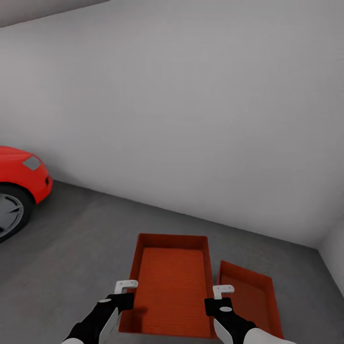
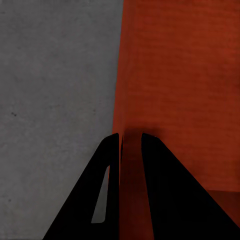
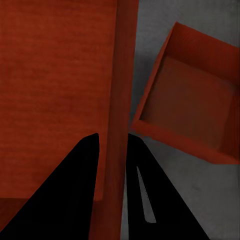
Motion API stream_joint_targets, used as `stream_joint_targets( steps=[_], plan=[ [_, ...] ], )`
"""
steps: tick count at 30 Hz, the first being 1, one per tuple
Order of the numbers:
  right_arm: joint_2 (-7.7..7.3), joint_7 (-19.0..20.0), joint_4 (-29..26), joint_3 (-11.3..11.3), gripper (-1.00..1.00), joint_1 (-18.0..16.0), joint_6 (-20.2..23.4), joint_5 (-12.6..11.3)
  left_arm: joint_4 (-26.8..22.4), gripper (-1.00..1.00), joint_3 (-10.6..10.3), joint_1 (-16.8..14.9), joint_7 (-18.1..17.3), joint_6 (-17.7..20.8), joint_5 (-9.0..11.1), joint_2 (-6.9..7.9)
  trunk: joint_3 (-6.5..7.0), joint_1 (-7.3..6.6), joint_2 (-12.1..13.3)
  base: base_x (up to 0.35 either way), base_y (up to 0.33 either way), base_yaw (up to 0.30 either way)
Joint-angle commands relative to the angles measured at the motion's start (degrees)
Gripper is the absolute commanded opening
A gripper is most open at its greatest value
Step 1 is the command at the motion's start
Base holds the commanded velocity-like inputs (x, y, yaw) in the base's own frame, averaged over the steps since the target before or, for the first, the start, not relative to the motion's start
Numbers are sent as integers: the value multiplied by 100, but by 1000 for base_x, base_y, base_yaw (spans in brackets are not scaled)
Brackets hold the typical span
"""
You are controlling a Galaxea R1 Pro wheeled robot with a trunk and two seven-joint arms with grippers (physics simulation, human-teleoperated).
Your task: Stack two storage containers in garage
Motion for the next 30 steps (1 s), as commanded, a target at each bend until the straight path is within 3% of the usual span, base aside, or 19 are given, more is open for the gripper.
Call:
stream_joint_targets(
  steps=[1,18,30],
  plan=[
    [-38,-48,109,63,-100,-8,-37,-109,-23,-100,-46,-3,61,39,-45,5,-12,7,-12,320,-31,-43],
    [-46,-52,109,63,-100,-8,-39,-110,-79,-100,-64,-3,65,22,-49,5,-12,7,-12,287,-113,-11],
    [-38,-57,109,63,-100,-8,-44,-110,-107,-100,-64,-3,52,3,-45,6,-12,7,-12,3,-1,-280]
  ],
)
